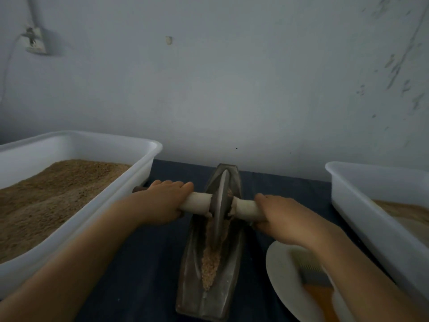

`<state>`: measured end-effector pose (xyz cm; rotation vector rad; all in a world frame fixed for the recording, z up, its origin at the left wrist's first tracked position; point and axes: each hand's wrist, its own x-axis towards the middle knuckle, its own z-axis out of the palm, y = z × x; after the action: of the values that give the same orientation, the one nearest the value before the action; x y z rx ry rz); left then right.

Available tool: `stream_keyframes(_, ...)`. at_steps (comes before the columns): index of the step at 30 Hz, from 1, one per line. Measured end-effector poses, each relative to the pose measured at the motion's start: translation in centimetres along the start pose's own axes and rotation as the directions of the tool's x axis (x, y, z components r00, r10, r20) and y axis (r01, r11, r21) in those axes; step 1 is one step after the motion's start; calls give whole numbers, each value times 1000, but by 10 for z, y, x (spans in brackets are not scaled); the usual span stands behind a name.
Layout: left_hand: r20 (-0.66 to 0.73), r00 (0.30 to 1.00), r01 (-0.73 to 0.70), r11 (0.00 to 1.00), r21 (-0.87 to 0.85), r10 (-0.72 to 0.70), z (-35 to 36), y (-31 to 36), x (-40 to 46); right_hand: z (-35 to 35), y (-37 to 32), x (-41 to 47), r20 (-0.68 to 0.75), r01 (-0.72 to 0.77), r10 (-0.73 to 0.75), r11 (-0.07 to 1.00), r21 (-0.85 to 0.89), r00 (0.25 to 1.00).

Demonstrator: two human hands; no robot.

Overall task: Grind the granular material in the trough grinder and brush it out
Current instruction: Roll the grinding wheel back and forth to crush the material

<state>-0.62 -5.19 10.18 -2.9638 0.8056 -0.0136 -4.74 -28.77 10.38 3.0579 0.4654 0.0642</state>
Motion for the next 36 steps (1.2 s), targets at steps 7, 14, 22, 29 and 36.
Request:
stream_keyframes(7,317,947,-22,995,-95,52,-24,5,-22,-27,-9,-23,308,43,-71,994,96,949)
stream_keyframes(14,130,992,14,997,-77,-4,-11,2,-1,-8,-3,0,136,-37,29,998,60,990)
stream_keyframes(22,-396,916,102,993,59,-70,27,0,25,24,12,25,-314,-74,46,994,-76,948)
stream_keyframes(29,-260,964,77,995,65,-58,17,0,17,16,10,16,-192,-40,25,996,-74,981)
stream_keyframes(36,332,943,14,996,-83,14,-25,6,-17,-23,-9,-15,261,31,-54,995,92,964)
